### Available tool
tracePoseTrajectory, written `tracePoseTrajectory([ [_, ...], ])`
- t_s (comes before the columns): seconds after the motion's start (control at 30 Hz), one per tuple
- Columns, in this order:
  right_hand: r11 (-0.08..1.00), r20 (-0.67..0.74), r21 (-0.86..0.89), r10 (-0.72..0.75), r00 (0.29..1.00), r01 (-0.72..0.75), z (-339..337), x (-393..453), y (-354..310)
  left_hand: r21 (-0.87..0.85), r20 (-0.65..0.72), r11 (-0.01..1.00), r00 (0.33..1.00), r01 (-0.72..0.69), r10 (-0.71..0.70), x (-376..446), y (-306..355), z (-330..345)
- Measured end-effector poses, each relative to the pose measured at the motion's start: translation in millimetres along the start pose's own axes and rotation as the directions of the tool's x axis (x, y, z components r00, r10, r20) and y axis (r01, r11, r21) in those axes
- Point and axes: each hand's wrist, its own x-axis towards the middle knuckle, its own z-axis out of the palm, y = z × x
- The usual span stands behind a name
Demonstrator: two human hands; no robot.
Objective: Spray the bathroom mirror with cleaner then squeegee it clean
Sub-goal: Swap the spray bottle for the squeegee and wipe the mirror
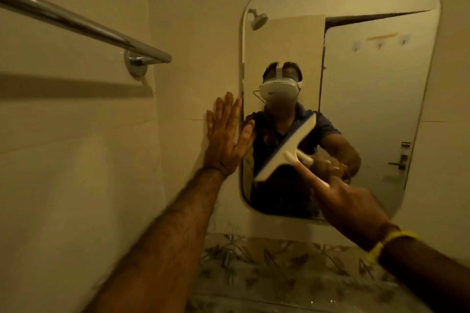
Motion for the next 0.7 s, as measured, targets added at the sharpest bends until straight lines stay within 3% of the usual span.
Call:
tracePoseTrajectory([
  [0.1, 0.999, -0.132, 0.020, 0.050, 0.990, -0.048, -3.6, 46.2, -19.3, 0.020, 0.003, 1.000, 1.000, 0.019, -0.019, -0.3, -0.6, 4.2],
  [0.2, 0.999, -0.082, 0.034, 0.037, 0.996, -0.034, 0.9, 46.0, -24.6, 0.059, -0.021, 0.998, 1.000, 0.008, -0.006, -6.5, -8.3, 4.6],
  [0.37, 0.998, 0.003, 0.059, -0.010, 1.000, 0.010, 17.3, -26.9, -4.3, 0.215, 0.040, 0.977, 0.999, 0.007, -0.016, -17.1, -20.4, 19.1],
  [0.5, 0.997, -0.121, 0.077, 0.039, 0.992, -0.029, 15.3, 23.7, -29.7, 0.223, 0.058, 0.975, 0.998, 0.019, -0.033, -15.7, -21.3, 20.4],
  [0.57, 0.997, -0.116, 0.061, 0.043, 0.992, -0.036, 16.2, 36.9, -35.7, 0.226, 0.081, 0.974, 0.996, 0.028, -0.048, -16.1, -19.7, 16.5],
  [0.7, 0.991, -0.120, 0.083, 0.113, 0.986, -0.103, 18.4, -9.7, -10.5, 0.166, 0.125, 0.985, 0.990, 0.045, -0.066, -14.1, -10.7, 8.2],
])
